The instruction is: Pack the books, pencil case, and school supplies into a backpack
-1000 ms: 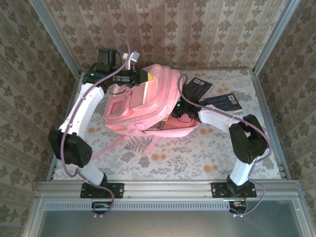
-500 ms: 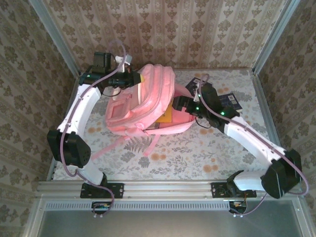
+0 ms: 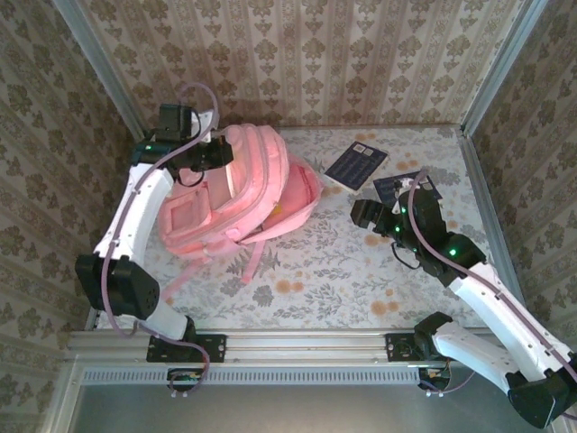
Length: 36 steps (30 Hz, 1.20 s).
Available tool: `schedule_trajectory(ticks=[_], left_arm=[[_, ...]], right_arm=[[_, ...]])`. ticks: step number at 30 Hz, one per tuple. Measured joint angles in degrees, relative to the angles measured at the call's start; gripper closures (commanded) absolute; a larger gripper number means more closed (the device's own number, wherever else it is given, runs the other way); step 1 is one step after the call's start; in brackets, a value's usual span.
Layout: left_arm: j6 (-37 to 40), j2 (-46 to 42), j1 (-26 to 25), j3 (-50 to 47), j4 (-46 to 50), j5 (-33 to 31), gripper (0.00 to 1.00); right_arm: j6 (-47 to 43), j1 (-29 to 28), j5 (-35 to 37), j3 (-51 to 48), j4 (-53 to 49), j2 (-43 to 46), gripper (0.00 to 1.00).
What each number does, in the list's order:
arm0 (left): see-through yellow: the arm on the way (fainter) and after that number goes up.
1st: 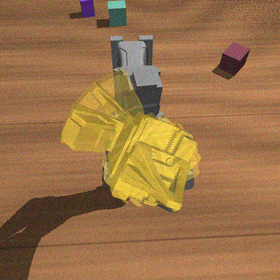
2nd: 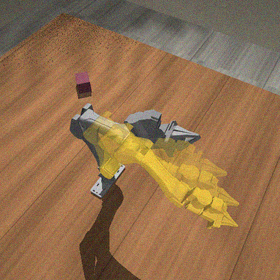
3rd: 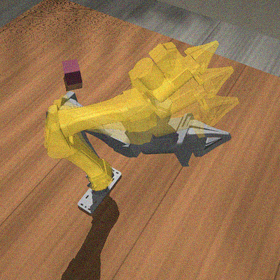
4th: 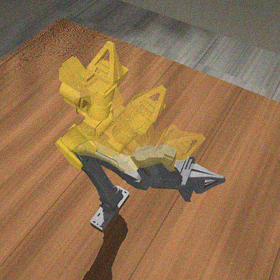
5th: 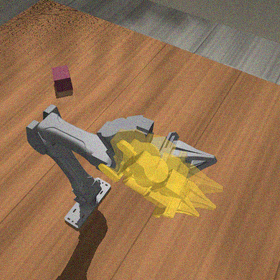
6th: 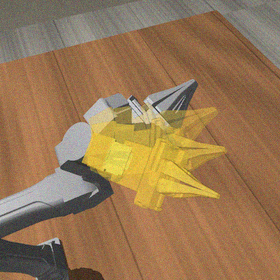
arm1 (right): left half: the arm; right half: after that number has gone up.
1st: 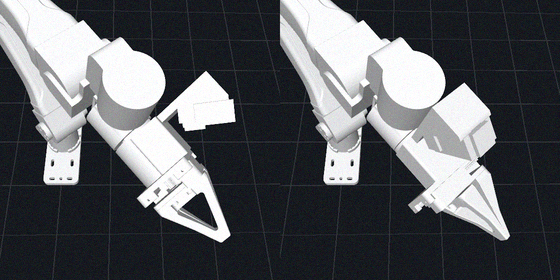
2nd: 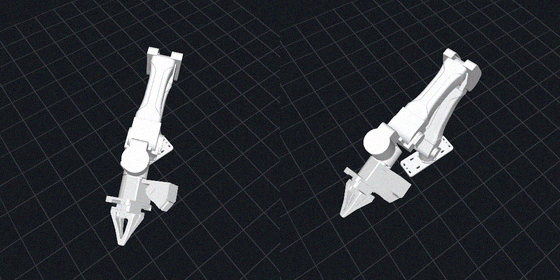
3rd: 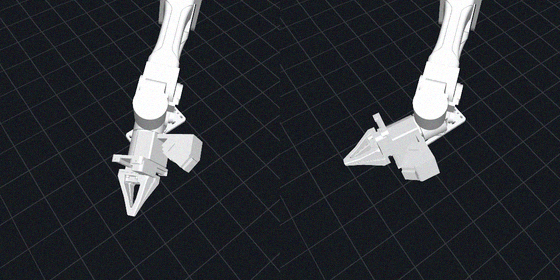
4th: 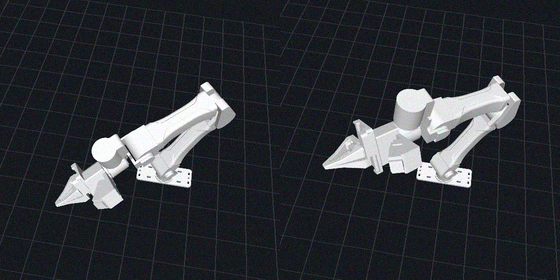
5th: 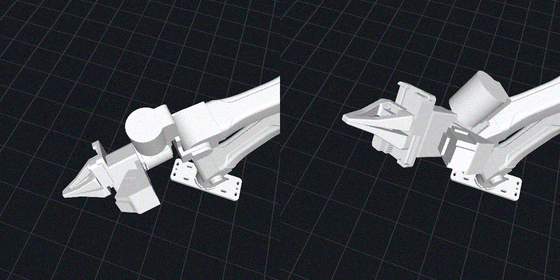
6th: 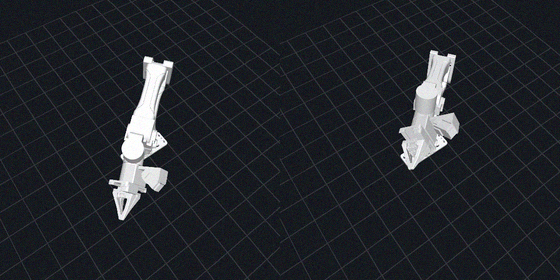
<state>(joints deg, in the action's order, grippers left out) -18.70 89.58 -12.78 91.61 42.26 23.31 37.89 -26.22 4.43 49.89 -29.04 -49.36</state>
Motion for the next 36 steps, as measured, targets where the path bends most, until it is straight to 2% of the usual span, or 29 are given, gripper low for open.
schedule_trajectory(ticks=[2,4,6,9,13,17,23,30,36], left_arm=[[0.0,1.4,-0.5,-1.0,-0.5,0.2,0.92],[-0.4,2.5,-1.2,-2.8,-1.4,0.7,0.72],[-0.4,2.6,-1.9,-4.7,-2.1,1.0,0.57],[-1.1,2.1,-2.6,-7.1,-3.6,1.1,0.49],[-1.4,-2.2,-2.7,-11.4,-5.6,0.4,0.44],[-1.8,-9.9,-3.1,-14.3,-6.7,-0.3,0.42],[-2.0,-17.6,-7.8,-17.4,-9.6,-0.9,0.4],[1.4,-20.9,-12.0,-23.0,-11.1,-2.8,0.42],[1.8,-25.7,-12.4,-29.1,-13.6,-4.3,0.41]], right_arm=[[0.3,0.2,0.2,-0.9,-1.1,0.7,0.07],[0.9,0.3,0.2,-1.7,-1.9,1.0,0.08],[1.3,0.7,0.2,-1.9,-2.7,0.6,0.1],[1.7,2.4,-0.2,-1.6,-3.2,-1.8,0.16],[2.9,7.8,-1.7,1.4,-3.8,-9.6,0.21],[5.2,12.1,-2.8,3.5,-1.4,-17.1,0.22],[7.6,17.0,-3.4,6.6,6.7,-30.8,0.24],[2.4,20.6,-7.9,24.2,12.3,-51.1,0.27],[2.0,22.7,-7.9,37.1,12.2,-61.2,0.14]])
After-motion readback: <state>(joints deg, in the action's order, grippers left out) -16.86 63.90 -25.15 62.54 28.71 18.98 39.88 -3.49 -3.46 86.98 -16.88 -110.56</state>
